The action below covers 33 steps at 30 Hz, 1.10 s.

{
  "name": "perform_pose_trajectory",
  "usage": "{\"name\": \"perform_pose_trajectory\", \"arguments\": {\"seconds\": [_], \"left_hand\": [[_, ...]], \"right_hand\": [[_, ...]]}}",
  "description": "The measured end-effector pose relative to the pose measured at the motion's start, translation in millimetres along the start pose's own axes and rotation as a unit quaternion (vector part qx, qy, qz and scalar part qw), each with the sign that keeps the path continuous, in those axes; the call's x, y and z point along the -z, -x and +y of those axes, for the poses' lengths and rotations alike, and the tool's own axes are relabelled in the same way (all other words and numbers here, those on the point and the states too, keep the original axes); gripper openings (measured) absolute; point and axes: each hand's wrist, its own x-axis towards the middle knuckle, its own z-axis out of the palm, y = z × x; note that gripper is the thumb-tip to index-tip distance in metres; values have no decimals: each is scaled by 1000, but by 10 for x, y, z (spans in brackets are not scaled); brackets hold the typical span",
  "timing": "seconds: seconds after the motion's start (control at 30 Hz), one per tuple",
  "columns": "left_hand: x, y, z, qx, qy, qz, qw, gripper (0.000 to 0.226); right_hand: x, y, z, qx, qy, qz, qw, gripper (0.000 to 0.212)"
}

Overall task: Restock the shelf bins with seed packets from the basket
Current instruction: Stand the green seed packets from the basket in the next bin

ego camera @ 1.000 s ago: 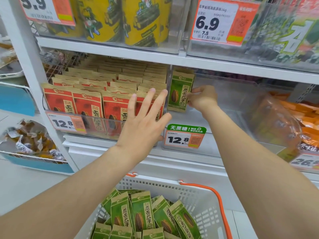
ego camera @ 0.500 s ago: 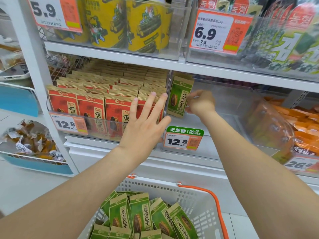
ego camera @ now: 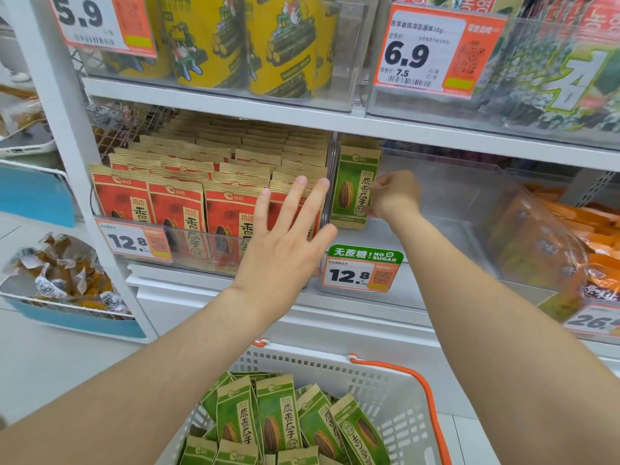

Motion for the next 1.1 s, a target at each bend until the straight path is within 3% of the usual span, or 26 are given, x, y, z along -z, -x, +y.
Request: {"name": "perform_pose_trajectory", "arguments": {"seconds": [0.33, 0.5, 0.67, 0.77, 0.83, 0.97, 1.1], "left_hand": [[-4, -6, 1, 2, -9, -7, 1000, 65], [-13, 1, -4, -2, -8, -11, 1000, 64], [-33, 10, -25, -7, -18, -23, 1000, 69], [-34, 18, -37, -3, -27, -24, 999, 86], [-10, 24, -30, -6, -34, -23, 999, 99], [100, 54, 14, -10, -18, -8, 1000, 98], [220, 221, 11, -61, 104, 49, 991, 66]], "right_hand": [[49, 130, -59, -50, -52, -46, 996, 26], [58, 133, -20, -40, -21, -36, 998, 6], [204, 291, -83, -45, 3, 9, 999, 33], [360, 461, -108, -29, 11, 9, 999, 25], [461, 591, -125, -19, -10, 6, 1000, 32], [589, 1012, -188, 97, -4, 61, 993, 27], [686, 1549, -93, 349, 65, 161, 921, 31]]}}
